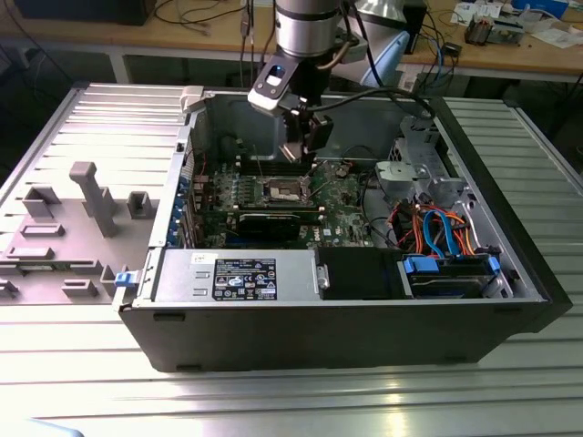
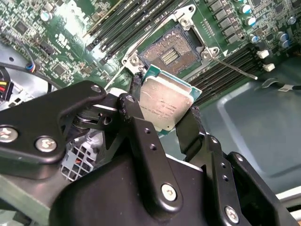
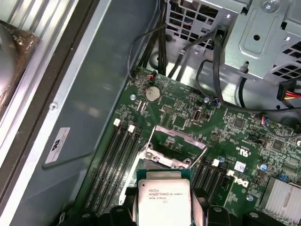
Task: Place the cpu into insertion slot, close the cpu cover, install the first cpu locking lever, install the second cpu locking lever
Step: 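Place the cpu into insertion slot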
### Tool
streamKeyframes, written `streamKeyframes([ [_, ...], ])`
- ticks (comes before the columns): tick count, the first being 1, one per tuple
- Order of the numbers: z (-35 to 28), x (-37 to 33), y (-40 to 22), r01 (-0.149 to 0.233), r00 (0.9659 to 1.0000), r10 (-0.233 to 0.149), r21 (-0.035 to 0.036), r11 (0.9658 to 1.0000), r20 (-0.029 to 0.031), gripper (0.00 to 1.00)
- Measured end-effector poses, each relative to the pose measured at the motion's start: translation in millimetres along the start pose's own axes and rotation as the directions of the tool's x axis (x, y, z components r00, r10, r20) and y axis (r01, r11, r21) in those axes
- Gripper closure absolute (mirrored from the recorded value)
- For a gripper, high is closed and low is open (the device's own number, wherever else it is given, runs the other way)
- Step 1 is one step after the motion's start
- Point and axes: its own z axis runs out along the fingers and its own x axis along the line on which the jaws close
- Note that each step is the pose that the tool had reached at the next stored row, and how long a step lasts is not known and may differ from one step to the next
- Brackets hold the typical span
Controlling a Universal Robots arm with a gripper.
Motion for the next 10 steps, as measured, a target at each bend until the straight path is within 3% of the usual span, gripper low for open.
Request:
streamKeyframes([
  [3, 6.6, 1.6, -4.3, -0.030, 0.9995, 0.030, -0.0001, 0.9995, 0.0015, 0.45],
  [5, 7.3, 3.1, -8.3, -0.031, 0.9995, 0.031, -0.0003, 0.9995, 0.0012, 0.45],
  [10, 7.3, 3.4, -9.0, -0.030, 0.9995, 0.030, -0.0003, 0.9995, 0.0011, 0.45],
])
